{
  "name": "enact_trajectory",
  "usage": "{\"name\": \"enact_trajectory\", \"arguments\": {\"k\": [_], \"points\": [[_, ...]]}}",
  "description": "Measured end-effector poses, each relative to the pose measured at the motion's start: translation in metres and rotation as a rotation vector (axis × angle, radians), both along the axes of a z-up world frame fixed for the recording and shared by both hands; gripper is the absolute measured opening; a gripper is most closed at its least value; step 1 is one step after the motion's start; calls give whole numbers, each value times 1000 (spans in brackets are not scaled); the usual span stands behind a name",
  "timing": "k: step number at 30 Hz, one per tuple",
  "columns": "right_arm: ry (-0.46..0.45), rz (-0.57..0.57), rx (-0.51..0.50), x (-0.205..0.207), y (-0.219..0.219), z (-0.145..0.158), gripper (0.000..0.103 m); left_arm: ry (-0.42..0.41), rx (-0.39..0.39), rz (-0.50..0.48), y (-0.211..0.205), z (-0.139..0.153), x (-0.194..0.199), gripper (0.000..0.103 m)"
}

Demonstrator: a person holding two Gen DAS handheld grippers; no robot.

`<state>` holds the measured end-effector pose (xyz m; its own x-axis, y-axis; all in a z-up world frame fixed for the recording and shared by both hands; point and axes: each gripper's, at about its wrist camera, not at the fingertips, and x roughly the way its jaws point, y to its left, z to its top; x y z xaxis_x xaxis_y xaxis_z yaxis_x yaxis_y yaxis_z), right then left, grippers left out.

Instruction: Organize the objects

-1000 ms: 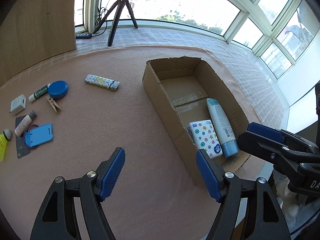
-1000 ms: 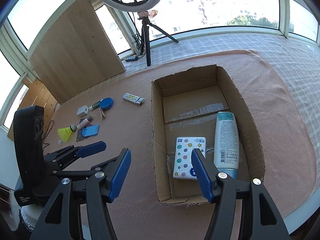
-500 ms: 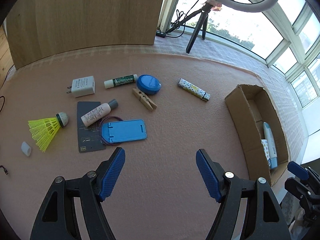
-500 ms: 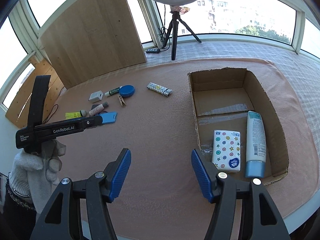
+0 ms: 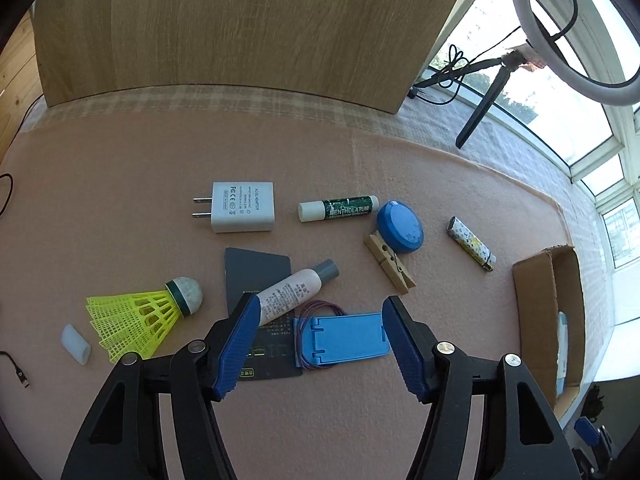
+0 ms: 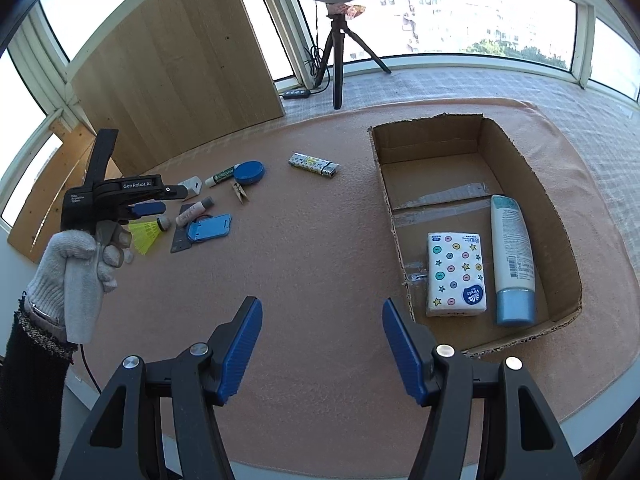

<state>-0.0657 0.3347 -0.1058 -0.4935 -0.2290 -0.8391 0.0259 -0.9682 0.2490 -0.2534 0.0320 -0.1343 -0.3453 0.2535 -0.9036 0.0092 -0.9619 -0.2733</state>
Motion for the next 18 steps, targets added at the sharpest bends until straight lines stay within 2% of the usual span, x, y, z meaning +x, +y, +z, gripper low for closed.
{"name": "enact_trajectory", "arguments": {"k": [3,7,11,16,18], "points": [[-10,-26,0,4,8,-2,59,-14,-5,7,-2,-8,-12,62],[-23,-54,-6,6,17,-5,59,-41,30,17,-6,-19,-21,62],[-31,-67,-15,5,22,-7,59,-57,22,14,-4,-30,-24,62],[-35,-55,-20,2,18,-7,59,-70,28,6,-3,-42,-25,54],[-35,-45,-19,1,15,-7,59,-69,30,-9,-2,-45,-25,47]]}}
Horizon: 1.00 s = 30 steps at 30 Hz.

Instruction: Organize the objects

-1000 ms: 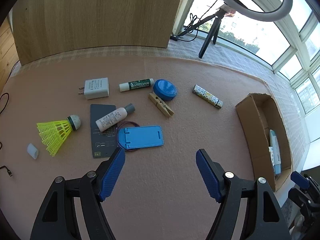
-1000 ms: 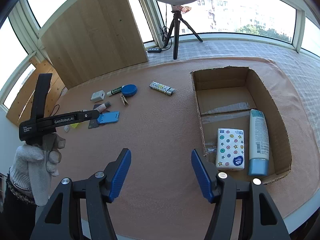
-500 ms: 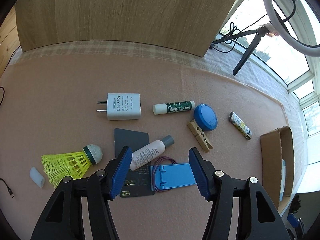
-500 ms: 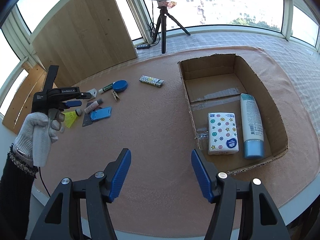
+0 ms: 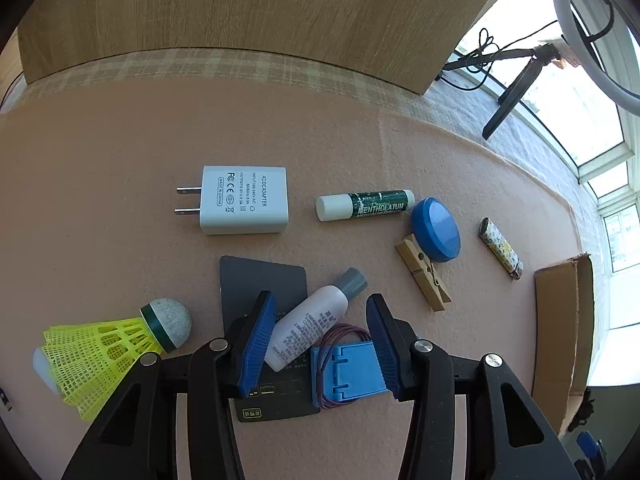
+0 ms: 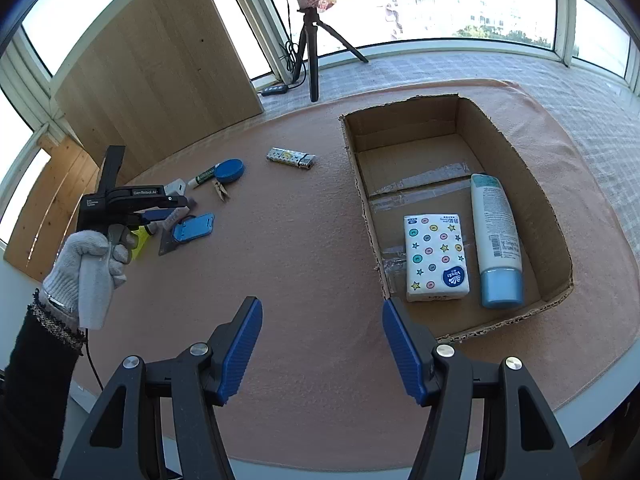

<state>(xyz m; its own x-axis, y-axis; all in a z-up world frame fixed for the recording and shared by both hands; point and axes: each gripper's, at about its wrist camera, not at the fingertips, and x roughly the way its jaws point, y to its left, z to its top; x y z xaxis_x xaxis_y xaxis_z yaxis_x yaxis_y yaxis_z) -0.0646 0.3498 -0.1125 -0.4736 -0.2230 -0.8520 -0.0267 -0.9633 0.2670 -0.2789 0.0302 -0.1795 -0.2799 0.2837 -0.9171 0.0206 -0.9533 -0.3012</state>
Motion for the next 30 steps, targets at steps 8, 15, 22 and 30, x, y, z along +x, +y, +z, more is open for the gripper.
{"name": "enact_trajectory", "arguments": {"k": [8,15,22,30], "points": [[-4,32,2,-2,-9,-1,59,-3,0,-59,14,-5,7,33],[-18,40,-14,-4,-11,-6,59,-7,6,-153,42,-7,33,31],[-23,52,-22,-3,-17,-10,59,-5,31,-223,76,-8,64,30],[-28,67,-26,-2,-22,-12,59,-15,100,-270,111,-10,94,24]]}}
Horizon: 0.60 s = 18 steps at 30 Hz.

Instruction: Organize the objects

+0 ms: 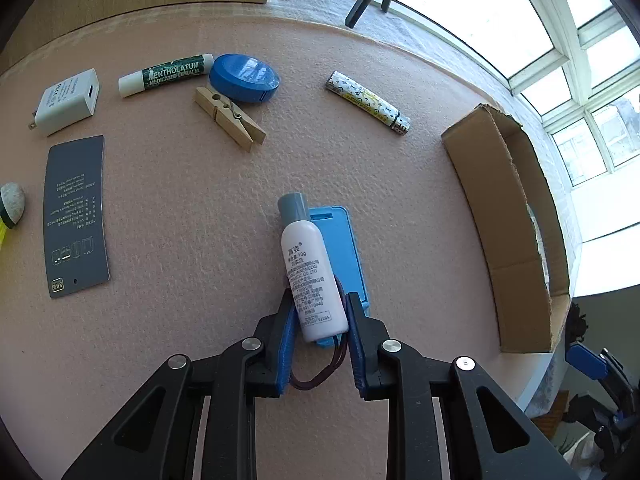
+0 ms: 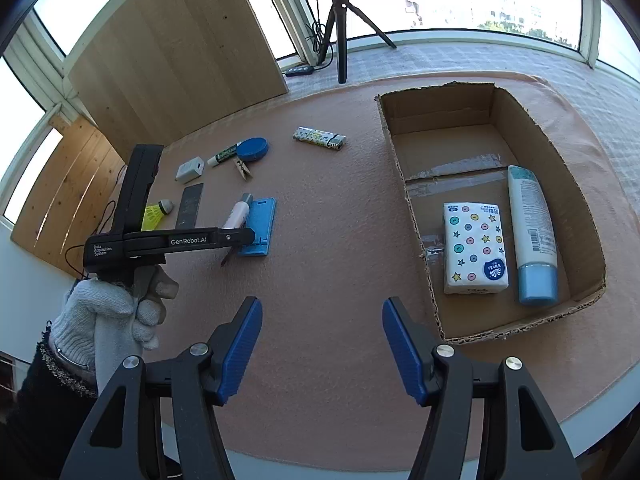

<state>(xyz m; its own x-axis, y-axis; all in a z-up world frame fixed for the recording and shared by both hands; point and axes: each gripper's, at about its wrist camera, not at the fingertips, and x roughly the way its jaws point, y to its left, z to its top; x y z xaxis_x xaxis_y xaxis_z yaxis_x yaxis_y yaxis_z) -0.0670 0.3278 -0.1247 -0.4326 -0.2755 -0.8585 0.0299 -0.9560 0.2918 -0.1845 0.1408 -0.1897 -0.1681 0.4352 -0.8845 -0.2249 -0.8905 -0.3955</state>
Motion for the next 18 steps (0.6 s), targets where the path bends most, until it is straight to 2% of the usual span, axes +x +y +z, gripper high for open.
{"name": "enact_trajectory", "arguments": {"k": [6,8,14,16,18], "points": [[-1,1,-3,0,1,-1,59,5,0,30,-6,2,17,21],[-3,1,-3,0,1,-2,59,18,-27,47,-13,4,22,21],[-14,15,-5,-2,-5,-6,59,21,-43,87,-45,4,33,21],[-16,26,-3,-3,-10,-7,59,28,-70,96,-54,2,35,22],[-17,36,-2,-5,-14,-7,59,31,-84,112,-61,2,36,26]]}}
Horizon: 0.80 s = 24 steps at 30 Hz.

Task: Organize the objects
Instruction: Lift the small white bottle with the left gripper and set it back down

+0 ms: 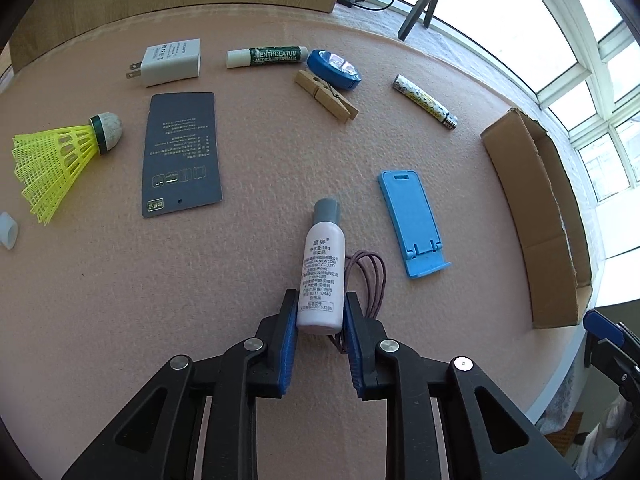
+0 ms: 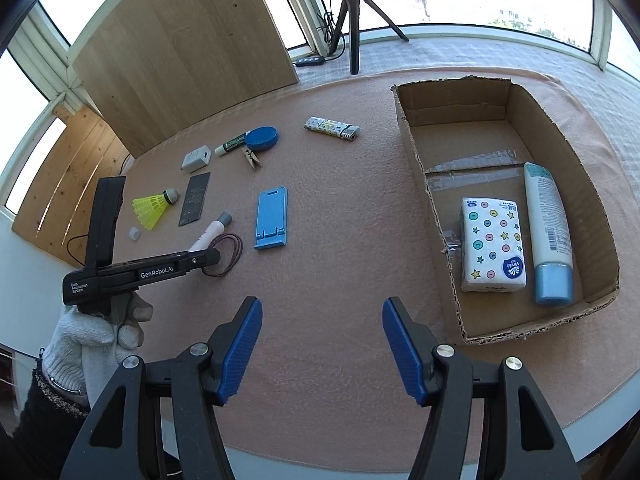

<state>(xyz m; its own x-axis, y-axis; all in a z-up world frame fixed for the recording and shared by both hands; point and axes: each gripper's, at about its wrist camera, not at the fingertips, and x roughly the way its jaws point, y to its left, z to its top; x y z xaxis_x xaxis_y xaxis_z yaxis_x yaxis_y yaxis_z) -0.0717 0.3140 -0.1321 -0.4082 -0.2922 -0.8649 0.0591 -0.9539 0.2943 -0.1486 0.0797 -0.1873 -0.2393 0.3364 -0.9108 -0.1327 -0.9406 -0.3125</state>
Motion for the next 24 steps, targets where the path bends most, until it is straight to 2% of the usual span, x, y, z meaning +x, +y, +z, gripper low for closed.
{"name": "enact_trajectory", "arguments": {"k": [1,3,4,11,24], "points": [[0,6,-1,0,-1,0,59,2,5,4,-5,1,2,30],[-1,17,0,-1,-4,0,59,12,-12,13,-10,3,4,48],[-2,22,1,-1,-6,0,59,20,-16,12,-12,5,5,49],[-9,32,-1,-3,-11,-3,59,47,44,49,-20,17,0,49],[-14,28,3,-6,-9,-7,59,42,-48,-18,12,9,-42,46]]}}
